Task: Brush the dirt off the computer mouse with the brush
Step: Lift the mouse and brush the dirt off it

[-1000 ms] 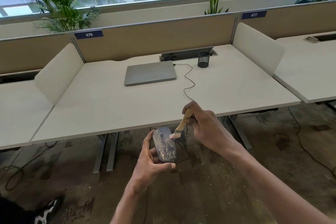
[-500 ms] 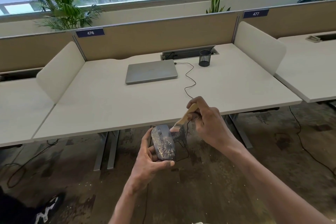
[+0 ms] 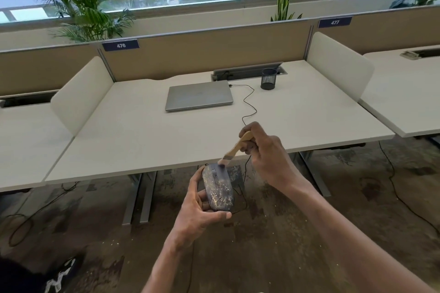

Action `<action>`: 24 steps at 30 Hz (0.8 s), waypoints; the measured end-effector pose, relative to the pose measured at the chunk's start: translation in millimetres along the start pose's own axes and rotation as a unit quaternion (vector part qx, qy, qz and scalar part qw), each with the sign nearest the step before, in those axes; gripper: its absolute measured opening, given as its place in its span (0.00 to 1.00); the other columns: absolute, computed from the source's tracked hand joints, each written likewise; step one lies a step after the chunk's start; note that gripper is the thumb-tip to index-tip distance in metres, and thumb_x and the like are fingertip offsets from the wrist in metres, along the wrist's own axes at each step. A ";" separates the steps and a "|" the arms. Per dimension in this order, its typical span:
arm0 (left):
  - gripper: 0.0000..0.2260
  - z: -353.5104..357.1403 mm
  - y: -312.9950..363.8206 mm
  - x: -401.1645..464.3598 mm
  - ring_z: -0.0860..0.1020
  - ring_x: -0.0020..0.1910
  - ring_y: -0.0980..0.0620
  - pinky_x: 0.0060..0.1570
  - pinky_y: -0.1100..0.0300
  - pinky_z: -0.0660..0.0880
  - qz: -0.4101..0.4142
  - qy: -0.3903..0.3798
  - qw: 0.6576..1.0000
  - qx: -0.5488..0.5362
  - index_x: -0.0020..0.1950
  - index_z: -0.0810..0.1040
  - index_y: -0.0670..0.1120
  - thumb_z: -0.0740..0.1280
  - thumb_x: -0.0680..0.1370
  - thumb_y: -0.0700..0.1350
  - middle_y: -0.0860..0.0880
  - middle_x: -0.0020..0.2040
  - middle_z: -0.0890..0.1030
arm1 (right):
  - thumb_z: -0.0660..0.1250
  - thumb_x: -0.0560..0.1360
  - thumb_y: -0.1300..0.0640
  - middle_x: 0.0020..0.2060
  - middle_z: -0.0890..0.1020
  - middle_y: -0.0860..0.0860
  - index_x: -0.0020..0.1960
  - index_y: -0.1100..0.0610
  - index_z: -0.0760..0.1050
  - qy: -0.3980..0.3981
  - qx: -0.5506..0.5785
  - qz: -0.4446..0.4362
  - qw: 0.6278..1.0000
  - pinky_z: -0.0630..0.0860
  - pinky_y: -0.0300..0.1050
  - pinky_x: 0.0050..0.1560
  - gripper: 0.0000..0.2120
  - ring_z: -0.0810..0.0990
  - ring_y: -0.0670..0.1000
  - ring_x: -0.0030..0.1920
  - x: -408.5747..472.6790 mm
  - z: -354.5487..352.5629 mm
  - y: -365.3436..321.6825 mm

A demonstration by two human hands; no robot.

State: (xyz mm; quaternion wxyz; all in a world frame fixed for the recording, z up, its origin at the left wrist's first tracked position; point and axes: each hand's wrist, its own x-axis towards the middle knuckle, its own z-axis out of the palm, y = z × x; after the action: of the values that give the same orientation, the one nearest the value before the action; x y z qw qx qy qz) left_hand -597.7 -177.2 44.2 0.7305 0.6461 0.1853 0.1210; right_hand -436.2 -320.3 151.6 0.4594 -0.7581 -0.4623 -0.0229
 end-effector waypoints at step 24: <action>0.56 -0.8 -8.0 1.7 0.86 0.54 0.36 0.50 0.49 0.84 -0.020 -0.002 1.000 -0.021 0.81 0.56 0.59 0.81 0.64 0.26 0.39 0.59 0.85 | 0.59 0.77 0.74 0.42 0.80 0.50 0.56 0.56 0.69 -0.051 -0.060 -0.053 0.995 0.82 0.49 0.44 0.16 0.82 0.51 0.42 17.8 2.1 -13.2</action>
State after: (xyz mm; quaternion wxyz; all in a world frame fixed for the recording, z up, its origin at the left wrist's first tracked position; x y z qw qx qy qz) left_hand -597.1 -176.8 35.9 0.7466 0.6268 0.1945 0.1092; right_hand -436.4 -304.7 167.4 0.3873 -0.7586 -0.5227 -0.0362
